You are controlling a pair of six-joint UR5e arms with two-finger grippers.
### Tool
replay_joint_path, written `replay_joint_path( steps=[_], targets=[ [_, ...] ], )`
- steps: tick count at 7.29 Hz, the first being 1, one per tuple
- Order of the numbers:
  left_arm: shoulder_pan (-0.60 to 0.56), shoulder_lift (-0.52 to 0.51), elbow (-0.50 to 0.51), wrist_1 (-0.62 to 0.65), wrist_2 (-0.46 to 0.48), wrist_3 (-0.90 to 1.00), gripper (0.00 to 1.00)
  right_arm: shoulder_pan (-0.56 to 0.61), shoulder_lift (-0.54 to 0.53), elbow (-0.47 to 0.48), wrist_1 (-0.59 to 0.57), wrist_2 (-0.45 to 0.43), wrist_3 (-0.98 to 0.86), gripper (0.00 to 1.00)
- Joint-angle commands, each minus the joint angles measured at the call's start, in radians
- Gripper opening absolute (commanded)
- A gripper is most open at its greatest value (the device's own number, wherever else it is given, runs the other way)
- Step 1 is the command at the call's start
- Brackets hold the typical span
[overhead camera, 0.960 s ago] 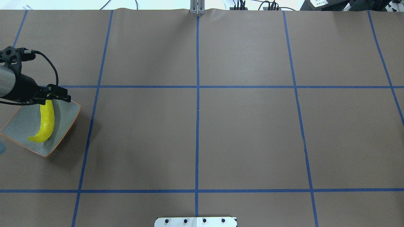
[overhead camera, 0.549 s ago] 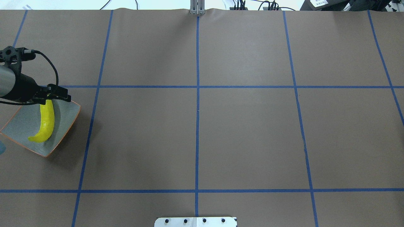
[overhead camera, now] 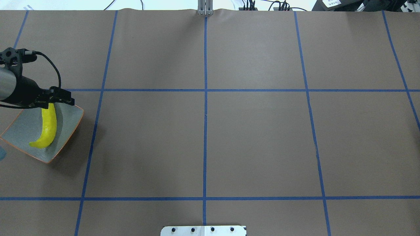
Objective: Transfer all bananas from basket to plate
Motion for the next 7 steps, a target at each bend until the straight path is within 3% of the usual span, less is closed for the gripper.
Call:
replay_joint_path(
  steps=[1, 5, 7],
  targets=[
    [0.001, -0.019, -0.001, 0.000, -0.002, -0.031, 0.95, 0.009, 0.052, 0.035, -0.007, -0.006, 0.007, 0.00],
    [0.001, -0.024, 0.005, 0.002, -0.002, -0.035, 0.95, 0.004, 0.064, 0.038, -0.012, 0.005, 0.049, 0.00],
    [0.001, -0.060, 0.008, 0.003, -0.002, -0.041, 0.95, -0.047, 0.118, 0.077, -0.006, 0.031, 0.204, 0.00]
  ],
)
